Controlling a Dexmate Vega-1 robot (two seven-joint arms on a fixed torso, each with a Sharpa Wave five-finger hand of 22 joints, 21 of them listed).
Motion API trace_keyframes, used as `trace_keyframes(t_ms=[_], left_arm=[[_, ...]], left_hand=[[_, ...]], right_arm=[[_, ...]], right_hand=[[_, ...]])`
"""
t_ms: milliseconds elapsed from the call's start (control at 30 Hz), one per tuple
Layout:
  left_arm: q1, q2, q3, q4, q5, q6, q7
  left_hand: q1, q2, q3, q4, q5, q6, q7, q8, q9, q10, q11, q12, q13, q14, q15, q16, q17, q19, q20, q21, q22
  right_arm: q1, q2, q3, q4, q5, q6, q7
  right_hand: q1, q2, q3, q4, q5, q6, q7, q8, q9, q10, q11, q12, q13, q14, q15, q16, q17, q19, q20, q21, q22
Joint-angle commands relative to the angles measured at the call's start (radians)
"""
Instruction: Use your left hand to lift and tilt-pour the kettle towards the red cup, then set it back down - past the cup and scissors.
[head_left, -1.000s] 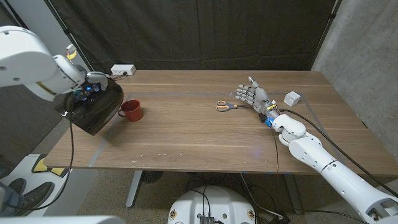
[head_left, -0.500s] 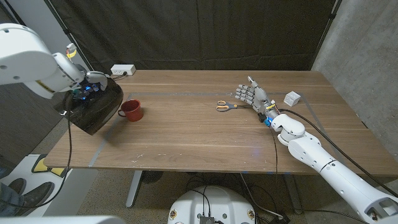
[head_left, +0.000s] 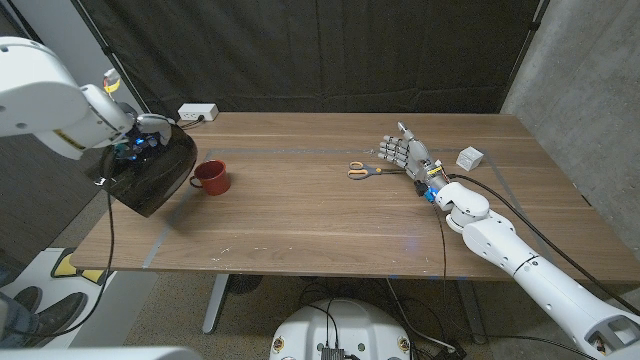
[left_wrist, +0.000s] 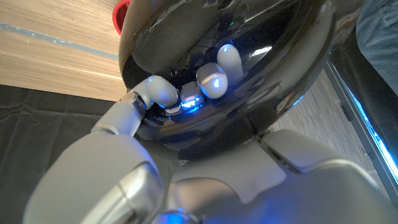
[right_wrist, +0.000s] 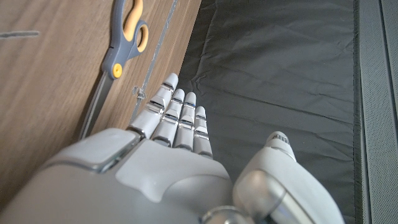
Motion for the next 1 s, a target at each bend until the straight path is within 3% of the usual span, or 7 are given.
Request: trace_keyframes(t_ms=[33,167,300,533,700,833,1000], left_arm=[[0.347,0.001,-0.378,-0.004,-0.026,0.000,0.031],[0.428,0.001,-0.464,-0.008,-0.056,0.000,0.062],[0.453,-0.004,-0.486,-0.014,-0.074,0.000,0.076],[0.613,-0.069,-0.651,-0.083,-0.027,0.000,0.106],[0.692,-0.112,-0.739,-0.138,0.004,0.000,0.125],[0.742,-0.139,-0.793,-0.175,0.021,0.000,0.139],[0.766,-0.172,-0.811,-0.232,0.074,0.000,0.133]], left_hand=[[-0.006,0.027,0.060,0.054,0.004,0.008,0.012,0.005,0.001,0.070,-0.065,0.077,0.049,0.025,-0.016,0.000,0.006,-0.002,-0.033,-0.003,0.002],[-0.006,0.027,0.061,0.054,0.005,0.010,0.013,0.004,-0.003,0.071,-0.065,0.075,0.045,0.025,-0.015,0.000,0.007,-0.002,-0.033,-0.003,0.002],[-0.005,0.028,0.063,0.053,0.007,0.004,0.013,0.012,0.011,0.071,-0.065,0.077,0.048,0.027,-0.014,-0.008,-0.006,-0.002,-0.033,-0.003,0.002],[-0.006,0.027,0.064,0.053,0.010,0.009,0.014,0.005,-0.007,0.072,-0.063,0.076,0.050,0.030,-0.015,-0.001,-0.001,-0.002,-0.032,-0.002,0.002],[-0.007,0.027,0.064,0.053,0.011,0.007,0.013,0.009,-0.003,0.074,-0.061,0.075,0.048,0.030,-0.016,-0.002,-0.004,0.000,-0.032,-0.002,0.002],[-0.008,0.027,0.065,0.054,0.012,0.007,0.013,0.015,0.005,0.073,-0.066,0.079,0.054,0.031,-0.016,-0.002,-0.006,0.000,-0.034,-0.002,0.002],[-0.009,0.026,0.065,0.054,0.012,0.005,0.011,0.016,0.003,0.077,-0.066,0.074,0.044,0.030,-0.014,0.002,-0.002,0.000,-0.034,-0.002,0.003]], right_arm=[[0.017,0.012,-0.008,0.022,-0.004,0.005,0.015],[0.021,0.013,-0.010,0.028,-0.005,0.007,0.020],[0.026,0.018,-0.010,0.036,-0.003,0.010,0.026],[0.035,0.015,-0.013,0.042,-0.008,0.013,0.040],[0.033,0.012,-0.009,0.040,-0.003,0.010,0.041],[0.029,0.010,-0.005,0.039,0.001,0.012,0.041],[0.024,0.007,-0.002,0.032,0.002,0.012,0.039]], right_hand=[[0.004,0.009,-0.003,-0.003,-0.005,0.004,0.008,-0.003,0.003,0.008,-0.004,-0.003,0.004,0.000,0.007,0.000,0.003,0.010,-0.016,-0.003,0.003],[0.004,0.010,-0.003,-0.003,-0.005,0.005,0.008,-0.003,0.003,0.009,-0.004,-0.002,0.004,0.001,0.007,0.000,0.003,0.010,-0.017,-0.003,0.003],[0.004,0.010,-0.003,-0.003,-0.005,0.004,0.008,-0.003,0.003,0.009,-0.003,-0.003,0.004,0.001,0.007,0.000,0.003,0.010,-0.016,-0.003,0.003],[0.004,0.010,-0.003,-0.004,-0.005,0.005,0.008,-0.003,0.003,0.009,-0.004,-0.003,0.004,0.001,0.009,0.000,0.003,0.010,-0.016,-0.003,0.003],[0.005,0.010,-0.004,-0.004,-0.005,0.005,0.009,-0.003,0.003,0.009,-0.003,-0.003,0.004,0.001,0.008,0.000,0.003,0.010,-0.016,-0.003,0.003],[0.005,0.010,-0.004,-0.004,-0.006,0.005,0.009,-0.003,0.003,0.009,-0.003,-0.003,0.004,0.001,0.008,0.000,0.003,0.011,-0.016,-0.003,0.003],[0.005,0.011,-0.004,-0.004,-0.006,0.004,0.010,-0.003,0.003,0.009,-0.003,-0.003,0.004,0.001,0.007,0.000,0.003,0.011,-0.016,-0.003,0.003]])
